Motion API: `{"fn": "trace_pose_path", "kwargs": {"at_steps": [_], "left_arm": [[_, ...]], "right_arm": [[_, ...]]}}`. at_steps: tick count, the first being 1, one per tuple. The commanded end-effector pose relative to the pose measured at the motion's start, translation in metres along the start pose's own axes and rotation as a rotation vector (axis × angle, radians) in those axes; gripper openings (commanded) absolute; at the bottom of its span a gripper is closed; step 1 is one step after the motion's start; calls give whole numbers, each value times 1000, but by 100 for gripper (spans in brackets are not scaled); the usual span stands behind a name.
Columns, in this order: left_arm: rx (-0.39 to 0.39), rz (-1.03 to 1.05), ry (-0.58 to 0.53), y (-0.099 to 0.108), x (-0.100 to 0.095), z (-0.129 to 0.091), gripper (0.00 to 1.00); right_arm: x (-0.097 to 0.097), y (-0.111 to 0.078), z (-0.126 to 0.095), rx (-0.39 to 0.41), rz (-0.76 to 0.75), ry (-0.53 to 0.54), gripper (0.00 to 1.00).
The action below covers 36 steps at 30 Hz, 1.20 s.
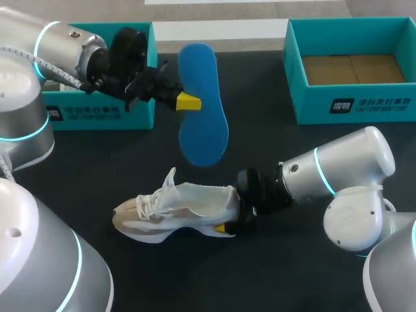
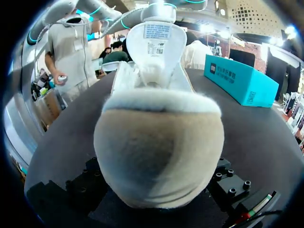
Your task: Take the shoe out of the shoebox, open the shoe tongue, remove and reinsert the insole, then place the shoe into the shoebox
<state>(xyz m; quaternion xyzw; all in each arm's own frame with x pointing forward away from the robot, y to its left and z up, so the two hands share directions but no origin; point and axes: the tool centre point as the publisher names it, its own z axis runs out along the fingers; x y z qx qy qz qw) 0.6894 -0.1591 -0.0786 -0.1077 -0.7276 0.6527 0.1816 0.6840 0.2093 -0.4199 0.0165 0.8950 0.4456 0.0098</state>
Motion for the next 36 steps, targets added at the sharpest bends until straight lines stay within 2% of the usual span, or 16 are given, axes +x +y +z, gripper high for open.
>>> {"fn": "trace_pose_path", "kwargs": {"at_steps": [1, 13, 18, 22, 28, 33, 36], "left_arm": [[-6, -1, 43, -2, -8, -2, 0], [10, -39, 33, -2, -7, -6, 0], [132, -189, -39, -30, 6, -9, 0], [202, -268, -36, -55, 15, -5, 0], [181, -378, -9, -80, 19, 1, 0], [106, -485, 24, -96, 28, 9, 0], [126, -531, 7, -104, 37, 17, 0]], "right_arm": [[2, -2, 2, 2, 0, -2, 0], [2, -2, 2, 2, 0, -2, 0], [2, -2, 2, 2, 0, -2, 0], [2, -2, 2, 2, 0, -2, 0], [2, -2, 2, 2, 0, -2, 0], [2, -2, 2, 2, 0, -2, 0], [2, -2, 2, 2, 0, -2, 0]]}}
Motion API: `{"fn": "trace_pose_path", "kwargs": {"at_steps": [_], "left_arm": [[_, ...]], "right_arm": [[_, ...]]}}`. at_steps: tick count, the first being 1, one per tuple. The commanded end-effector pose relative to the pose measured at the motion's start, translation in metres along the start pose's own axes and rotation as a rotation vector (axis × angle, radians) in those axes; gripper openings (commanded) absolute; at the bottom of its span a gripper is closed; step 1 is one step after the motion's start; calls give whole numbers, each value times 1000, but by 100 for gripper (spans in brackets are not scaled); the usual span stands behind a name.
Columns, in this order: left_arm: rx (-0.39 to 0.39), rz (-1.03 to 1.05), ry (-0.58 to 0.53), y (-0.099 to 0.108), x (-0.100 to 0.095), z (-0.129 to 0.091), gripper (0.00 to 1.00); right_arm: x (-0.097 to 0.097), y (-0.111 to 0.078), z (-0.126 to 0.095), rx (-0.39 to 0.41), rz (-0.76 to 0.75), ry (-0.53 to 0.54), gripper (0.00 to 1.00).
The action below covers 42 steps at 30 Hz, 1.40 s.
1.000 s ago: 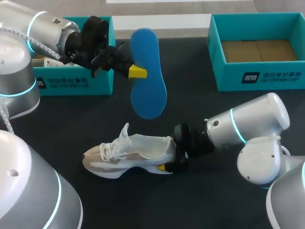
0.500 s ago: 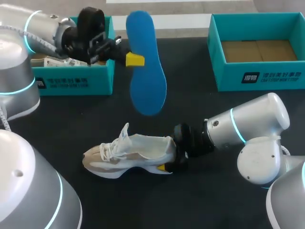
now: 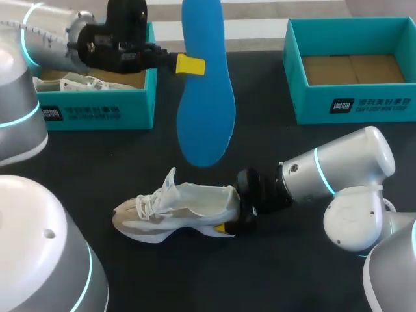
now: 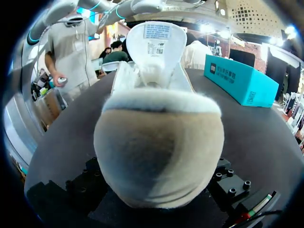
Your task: Take the shoe out of the shoebox, open the shoe tongue, remove and reinsert the insole, then place the shoe into the shoebox
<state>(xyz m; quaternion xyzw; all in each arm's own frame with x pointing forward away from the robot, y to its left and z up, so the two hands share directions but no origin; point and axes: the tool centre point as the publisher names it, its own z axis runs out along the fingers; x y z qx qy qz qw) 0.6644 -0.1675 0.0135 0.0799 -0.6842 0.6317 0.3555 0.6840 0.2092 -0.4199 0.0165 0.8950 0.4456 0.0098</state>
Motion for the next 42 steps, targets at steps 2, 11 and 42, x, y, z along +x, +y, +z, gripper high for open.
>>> {"fn": "trace_pose_path", "kwargs": {"at_steps": [2, 11, 42], "left_arm": [[1, -29, -29, -10, 18, 14, 0], [24, -9, -52, -8, 25, 22, 0], [64, -157, -65, 34, 14, 44, 0]], "right_arm": [[2, -2, 2, 2, 0, -2, 0], [2, -2, 2, 2, 0, -2, 0], [2, -2, 2, 2, 0, -2, 0]]}}
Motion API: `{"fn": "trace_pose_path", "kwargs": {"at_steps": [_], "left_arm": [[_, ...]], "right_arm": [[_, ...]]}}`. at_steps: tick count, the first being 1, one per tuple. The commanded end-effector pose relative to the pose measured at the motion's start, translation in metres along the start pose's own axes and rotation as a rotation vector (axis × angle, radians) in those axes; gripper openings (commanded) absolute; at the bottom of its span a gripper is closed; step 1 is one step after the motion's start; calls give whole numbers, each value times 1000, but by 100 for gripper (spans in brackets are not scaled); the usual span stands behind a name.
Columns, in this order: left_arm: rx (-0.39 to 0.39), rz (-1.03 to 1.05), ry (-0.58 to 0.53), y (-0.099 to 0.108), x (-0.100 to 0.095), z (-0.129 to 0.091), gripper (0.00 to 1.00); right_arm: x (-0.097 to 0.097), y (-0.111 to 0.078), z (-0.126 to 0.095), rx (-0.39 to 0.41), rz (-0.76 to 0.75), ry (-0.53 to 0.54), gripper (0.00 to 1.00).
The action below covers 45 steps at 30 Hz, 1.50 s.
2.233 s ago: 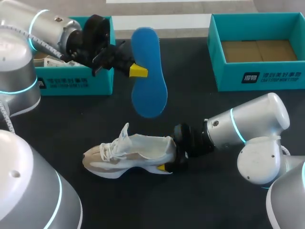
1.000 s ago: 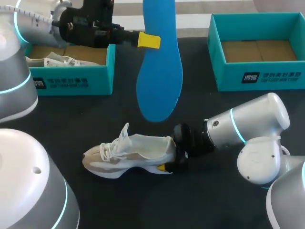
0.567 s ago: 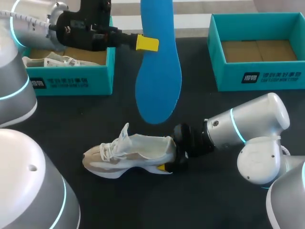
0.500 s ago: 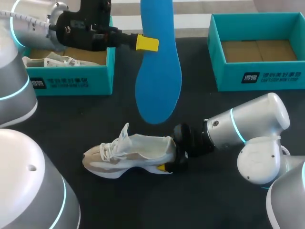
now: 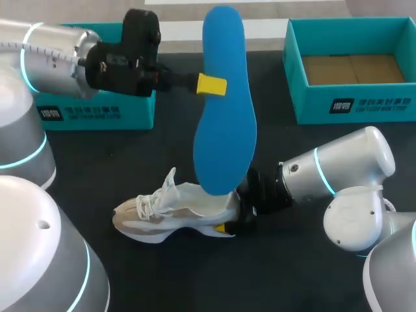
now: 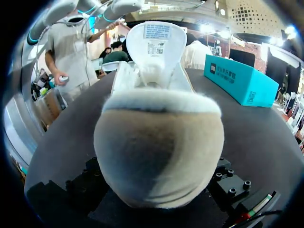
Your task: Take the shoe out of the shoebox, open the shoe tongue, remove and reinsert the insole, then place the shoe into the shoebox
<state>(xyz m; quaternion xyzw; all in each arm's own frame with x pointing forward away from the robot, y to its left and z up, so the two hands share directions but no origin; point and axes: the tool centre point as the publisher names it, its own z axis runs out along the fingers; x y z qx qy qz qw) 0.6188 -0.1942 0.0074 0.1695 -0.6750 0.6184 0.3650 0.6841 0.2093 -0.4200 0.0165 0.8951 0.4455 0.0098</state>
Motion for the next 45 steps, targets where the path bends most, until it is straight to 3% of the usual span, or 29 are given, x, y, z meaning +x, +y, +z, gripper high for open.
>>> {"fn": "trace_pose_path", "kwargs": {"at_steps": [1, 8, 25, 45], "left_arm": [[-1, -12, 41, 9, -9, 4, 0], [29, -80, 92, 18, -9, 13, 0], [57, -66, 84, 10, 24, 24, 0], [55, -82, 75, 11, 24, 24, 0]], "right_arm": [[2, -1, 2, 2, 0, -2, 0], [2, -1, 2, 2, 0, -2, 0], [2, -1, 2, 2, 0, -2, 0], [2, -1, 2, 2, 0, -2, 0]]}}
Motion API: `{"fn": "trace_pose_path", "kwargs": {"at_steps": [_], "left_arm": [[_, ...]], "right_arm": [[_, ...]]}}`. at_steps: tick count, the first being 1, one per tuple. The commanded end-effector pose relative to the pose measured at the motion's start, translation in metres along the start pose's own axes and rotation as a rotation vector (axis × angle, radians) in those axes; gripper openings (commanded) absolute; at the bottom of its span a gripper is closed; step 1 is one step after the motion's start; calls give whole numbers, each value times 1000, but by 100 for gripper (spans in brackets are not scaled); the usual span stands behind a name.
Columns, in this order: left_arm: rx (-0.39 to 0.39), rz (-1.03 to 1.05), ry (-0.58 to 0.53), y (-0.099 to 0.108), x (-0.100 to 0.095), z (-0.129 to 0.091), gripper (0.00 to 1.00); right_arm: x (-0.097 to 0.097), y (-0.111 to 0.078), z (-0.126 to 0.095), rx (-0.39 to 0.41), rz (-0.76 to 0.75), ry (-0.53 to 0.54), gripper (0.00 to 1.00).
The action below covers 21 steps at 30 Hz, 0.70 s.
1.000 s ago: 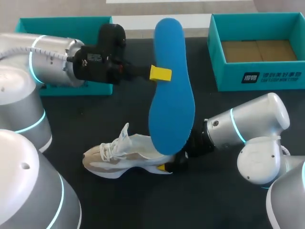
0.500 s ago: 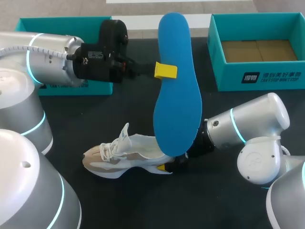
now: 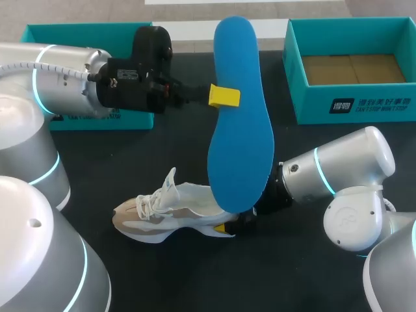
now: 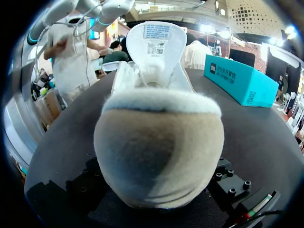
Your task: Take the shoe out of the shoebox, open the shoe tongue, remove and reinsert the insole, then place the shoe into the shoebox
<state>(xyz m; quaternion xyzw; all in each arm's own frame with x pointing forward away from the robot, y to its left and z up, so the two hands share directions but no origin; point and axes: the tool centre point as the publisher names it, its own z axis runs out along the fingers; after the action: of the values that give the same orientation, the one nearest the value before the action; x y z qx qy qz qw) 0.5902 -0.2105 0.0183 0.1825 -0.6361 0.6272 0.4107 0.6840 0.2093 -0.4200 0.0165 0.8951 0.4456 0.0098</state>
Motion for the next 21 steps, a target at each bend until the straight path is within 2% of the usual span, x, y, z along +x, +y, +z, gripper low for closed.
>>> {"fn": "trace_pose_path", "kwargs": {"at_steps": [1, 7, 8, 9, 10, 21], "left_arm": [[1, -1, -2, 2, 1, 0, 0], [1, -1, -2, 2, 1, 0, 0], [1, -1, -2, 2, 1, 0, 0], [1, -1, -2, 2, 1, 0, 0], [1, -1, -2, 2, 1, 0, 0], [1, -1, -2, 2, 1, 0, 0]], "right_arm": [[2, -2, 2, 2, 0, -2, 0], [2, -2, 2, 2, 0, -2, 0], [2, -2, 2, 2, 0, -2, 16], [2, -2, 2, 2, 0, -2, 69], [2, -2, 2, 2, 0, -2, 100], [2, 10, -20, 60, -8, -35, 100]]}}
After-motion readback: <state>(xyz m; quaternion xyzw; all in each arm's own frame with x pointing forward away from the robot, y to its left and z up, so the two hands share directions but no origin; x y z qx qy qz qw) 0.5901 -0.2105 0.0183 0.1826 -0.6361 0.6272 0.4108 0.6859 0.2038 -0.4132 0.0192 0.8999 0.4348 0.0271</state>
